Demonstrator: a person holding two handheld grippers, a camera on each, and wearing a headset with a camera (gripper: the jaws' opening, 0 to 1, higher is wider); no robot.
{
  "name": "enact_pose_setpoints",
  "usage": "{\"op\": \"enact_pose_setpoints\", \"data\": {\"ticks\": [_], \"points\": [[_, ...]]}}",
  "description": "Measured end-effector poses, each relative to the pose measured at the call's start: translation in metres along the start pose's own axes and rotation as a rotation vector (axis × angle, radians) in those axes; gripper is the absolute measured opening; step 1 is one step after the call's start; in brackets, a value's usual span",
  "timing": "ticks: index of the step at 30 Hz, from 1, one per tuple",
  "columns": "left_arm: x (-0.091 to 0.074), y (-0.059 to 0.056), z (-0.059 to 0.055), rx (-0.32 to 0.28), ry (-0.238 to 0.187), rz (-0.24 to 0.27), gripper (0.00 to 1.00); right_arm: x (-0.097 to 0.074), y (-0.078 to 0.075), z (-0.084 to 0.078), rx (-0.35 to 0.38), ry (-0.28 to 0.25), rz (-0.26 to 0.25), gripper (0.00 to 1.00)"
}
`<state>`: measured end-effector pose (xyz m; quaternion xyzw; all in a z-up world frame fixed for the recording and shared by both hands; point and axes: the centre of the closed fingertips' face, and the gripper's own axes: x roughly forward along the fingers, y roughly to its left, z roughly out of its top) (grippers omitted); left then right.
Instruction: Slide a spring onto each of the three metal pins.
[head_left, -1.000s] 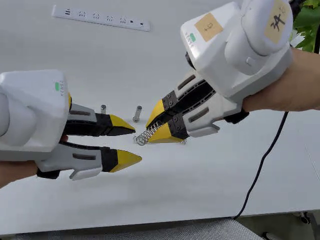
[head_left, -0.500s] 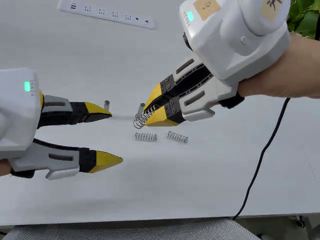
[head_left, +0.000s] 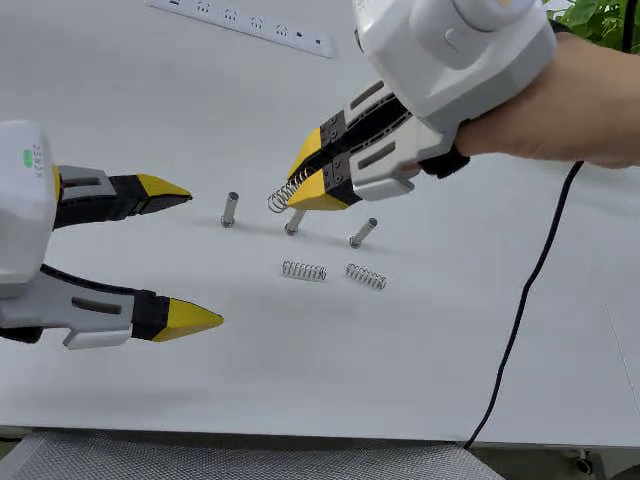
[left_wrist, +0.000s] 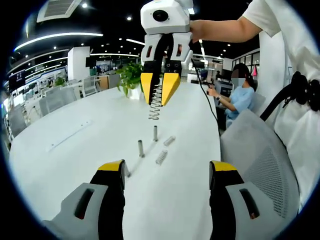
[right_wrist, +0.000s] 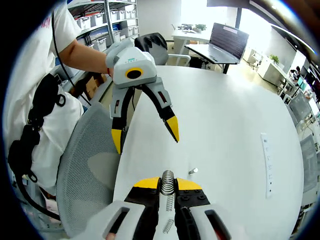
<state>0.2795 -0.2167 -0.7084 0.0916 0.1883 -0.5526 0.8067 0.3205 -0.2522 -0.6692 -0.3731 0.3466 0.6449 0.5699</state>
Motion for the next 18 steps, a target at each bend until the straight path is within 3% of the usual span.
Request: {"op": "enact_pose_setpoints", "data": {"ticks": [8, 18], "points": [[-0.005, 0.01, -0.008, -0.006, -0.019, 0.028, 0.79, 0.016, -0.02, 0.001, -0.016, 0.068, -0.019, 0.06], [-0.01, 0.015, -0.018, -0.021, -0.045, 0.033, 0.94, 0.036, -0.035, 0.0, -0.04, 0.132, -0.032, 0.06]]}}
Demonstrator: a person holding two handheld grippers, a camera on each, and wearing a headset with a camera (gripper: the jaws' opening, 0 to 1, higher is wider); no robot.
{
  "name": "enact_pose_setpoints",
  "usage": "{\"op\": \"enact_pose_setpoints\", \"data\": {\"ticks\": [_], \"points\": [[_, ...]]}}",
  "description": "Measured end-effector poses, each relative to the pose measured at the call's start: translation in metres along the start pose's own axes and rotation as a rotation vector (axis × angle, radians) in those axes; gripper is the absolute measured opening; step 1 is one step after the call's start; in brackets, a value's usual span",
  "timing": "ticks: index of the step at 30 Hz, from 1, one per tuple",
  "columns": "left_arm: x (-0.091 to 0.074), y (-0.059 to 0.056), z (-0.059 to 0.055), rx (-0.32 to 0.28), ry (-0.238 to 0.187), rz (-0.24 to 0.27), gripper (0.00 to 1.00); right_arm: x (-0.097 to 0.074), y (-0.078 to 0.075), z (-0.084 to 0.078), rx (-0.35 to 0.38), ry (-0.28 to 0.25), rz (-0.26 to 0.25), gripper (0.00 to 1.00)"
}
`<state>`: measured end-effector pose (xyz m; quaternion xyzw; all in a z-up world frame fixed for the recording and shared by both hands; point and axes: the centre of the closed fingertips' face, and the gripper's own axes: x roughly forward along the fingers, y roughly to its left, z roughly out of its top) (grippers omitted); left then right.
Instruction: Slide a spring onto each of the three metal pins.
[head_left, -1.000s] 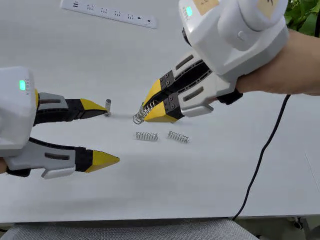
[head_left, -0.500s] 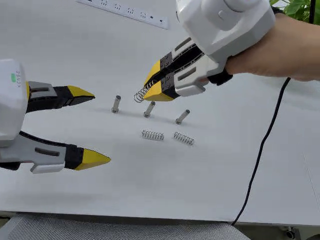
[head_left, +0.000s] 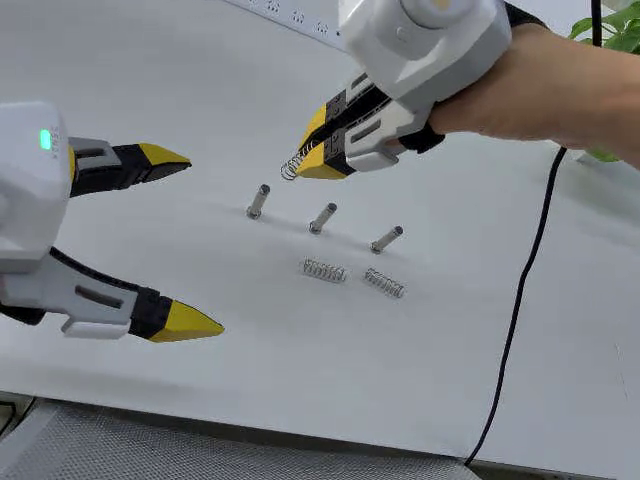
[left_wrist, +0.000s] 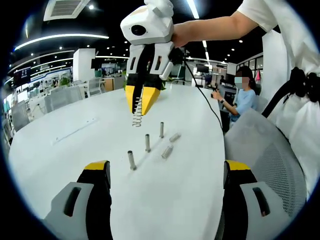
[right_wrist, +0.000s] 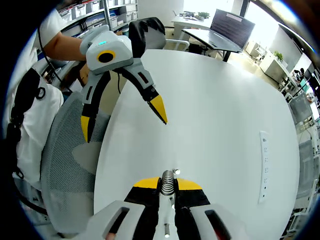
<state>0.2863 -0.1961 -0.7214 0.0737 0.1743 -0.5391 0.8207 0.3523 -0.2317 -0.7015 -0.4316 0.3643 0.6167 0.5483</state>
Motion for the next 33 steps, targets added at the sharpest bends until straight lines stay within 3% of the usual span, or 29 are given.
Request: {"op": "enact_pose_setpoints", "data": {"ticks": [5, 14, 33], "points": [[-0.003, 0.003, -0.003, -0.014, -0.014, 0.009, 0.97, 0.018, -0.015, -0.007, -0.024, 0.042, 0.003, 0.06], [-0.004, 0.006, -0.005, -0.037, -0.031, 0.018, 0.97, 0.037, -0.024, -0.015, -0.026, 0.081, 0.016, 0.06], [-0.003, 0.005, -0.003, -0.057, -0.057, 0.021, 0.95, 0.055, -0.024, -0.024, -0.036, 0.12, 0.038, 0.07]]}}
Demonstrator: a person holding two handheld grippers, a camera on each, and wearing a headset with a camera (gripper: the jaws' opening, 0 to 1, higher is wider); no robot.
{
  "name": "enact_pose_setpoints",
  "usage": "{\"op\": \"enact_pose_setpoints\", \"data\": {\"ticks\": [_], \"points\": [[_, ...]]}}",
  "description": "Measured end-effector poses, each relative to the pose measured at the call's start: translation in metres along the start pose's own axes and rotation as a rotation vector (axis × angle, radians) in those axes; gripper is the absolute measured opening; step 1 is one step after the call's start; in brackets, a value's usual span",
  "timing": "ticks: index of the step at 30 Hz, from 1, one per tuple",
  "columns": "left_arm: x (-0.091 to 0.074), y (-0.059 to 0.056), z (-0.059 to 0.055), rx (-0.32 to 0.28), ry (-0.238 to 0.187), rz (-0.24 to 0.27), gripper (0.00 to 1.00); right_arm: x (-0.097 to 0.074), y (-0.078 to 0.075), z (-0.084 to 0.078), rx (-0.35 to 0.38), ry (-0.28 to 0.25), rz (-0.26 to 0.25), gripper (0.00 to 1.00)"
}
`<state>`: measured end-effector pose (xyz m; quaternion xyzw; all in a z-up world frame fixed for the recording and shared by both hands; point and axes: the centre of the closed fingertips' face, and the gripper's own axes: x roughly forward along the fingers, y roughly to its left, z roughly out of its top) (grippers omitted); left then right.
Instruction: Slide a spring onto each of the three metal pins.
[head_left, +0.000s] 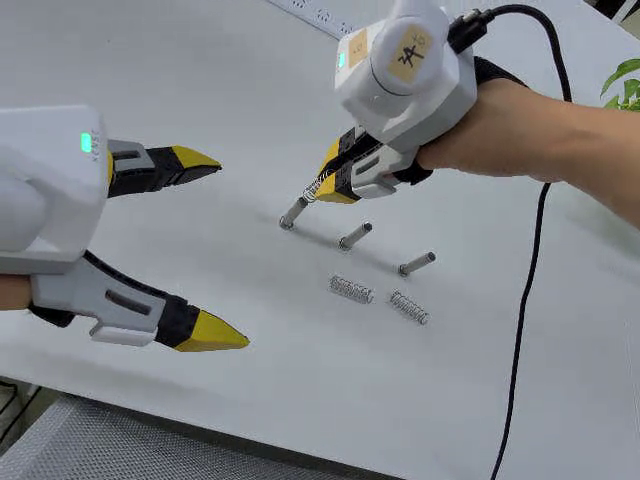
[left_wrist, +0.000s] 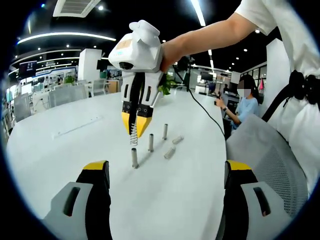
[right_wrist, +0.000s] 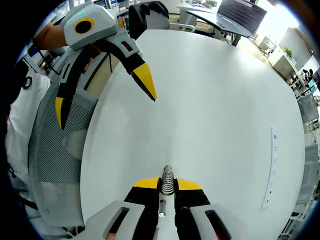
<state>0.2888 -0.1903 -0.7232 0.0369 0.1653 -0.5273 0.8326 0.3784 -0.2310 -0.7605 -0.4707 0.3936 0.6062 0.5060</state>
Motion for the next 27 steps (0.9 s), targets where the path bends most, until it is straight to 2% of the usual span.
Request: {"op": "enact_pose_setpoints", "data": {"ticks": [27], "points": [[0.002, 0.003, 0.0, -0.023, -0.018, -0.008, 0.93, 0.011, -0.001, 0.0, -0.001, 0.007, 0.023, 0.06]]}}
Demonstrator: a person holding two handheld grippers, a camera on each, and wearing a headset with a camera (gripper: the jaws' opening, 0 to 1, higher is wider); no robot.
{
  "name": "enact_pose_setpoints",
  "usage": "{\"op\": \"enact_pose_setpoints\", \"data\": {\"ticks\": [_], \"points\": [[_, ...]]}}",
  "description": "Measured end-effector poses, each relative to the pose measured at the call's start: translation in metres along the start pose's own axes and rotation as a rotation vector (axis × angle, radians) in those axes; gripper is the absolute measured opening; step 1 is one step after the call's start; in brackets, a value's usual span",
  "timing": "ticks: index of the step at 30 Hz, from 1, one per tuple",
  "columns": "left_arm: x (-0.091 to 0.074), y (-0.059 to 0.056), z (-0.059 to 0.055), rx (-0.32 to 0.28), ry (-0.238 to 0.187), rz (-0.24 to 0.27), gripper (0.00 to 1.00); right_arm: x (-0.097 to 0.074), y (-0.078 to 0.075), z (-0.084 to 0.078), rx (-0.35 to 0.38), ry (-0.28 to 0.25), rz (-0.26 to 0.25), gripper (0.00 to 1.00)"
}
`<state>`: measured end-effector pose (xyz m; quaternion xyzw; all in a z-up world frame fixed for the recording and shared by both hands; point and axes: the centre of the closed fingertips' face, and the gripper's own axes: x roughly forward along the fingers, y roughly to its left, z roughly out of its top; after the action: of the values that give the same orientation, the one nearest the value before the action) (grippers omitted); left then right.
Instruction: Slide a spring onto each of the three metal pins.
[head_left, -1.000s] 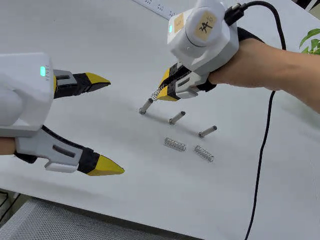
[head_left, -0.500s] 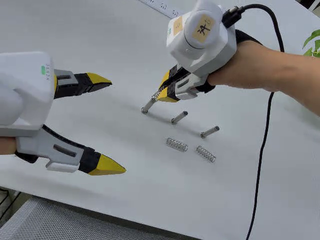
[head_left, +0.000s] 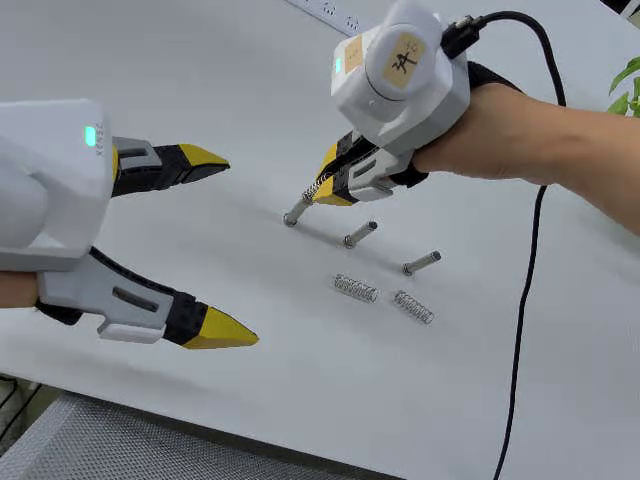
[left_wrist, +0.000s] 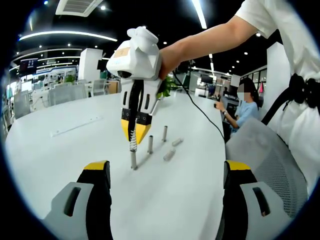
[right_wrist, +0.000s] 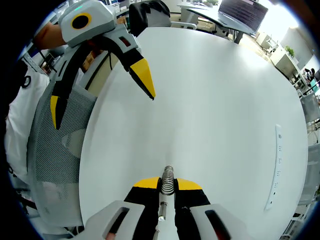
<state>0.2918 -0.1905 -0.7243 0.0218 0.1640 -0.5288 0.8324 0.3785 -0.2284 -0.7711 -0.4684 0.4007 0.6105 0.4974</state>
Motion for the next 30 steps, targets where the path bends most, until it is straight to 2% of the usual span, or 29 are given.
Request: {"op": "enact_pose_setpoints", "data": {"ticks": [19, 30], "points": [[0.001, 0.0, -0.001, -0.011, -0.004, -0.003, 0.92, 0.006, 0.001, 0.0, -0.002, 0.0, 0.006, 0.06], [0.0, 0.0, -0.003, -0.02, -0.005, 0.002, 0.92, 0.016, -0.001, -0.002, -0.019, 0.018, 0.014, 0.07]]}}
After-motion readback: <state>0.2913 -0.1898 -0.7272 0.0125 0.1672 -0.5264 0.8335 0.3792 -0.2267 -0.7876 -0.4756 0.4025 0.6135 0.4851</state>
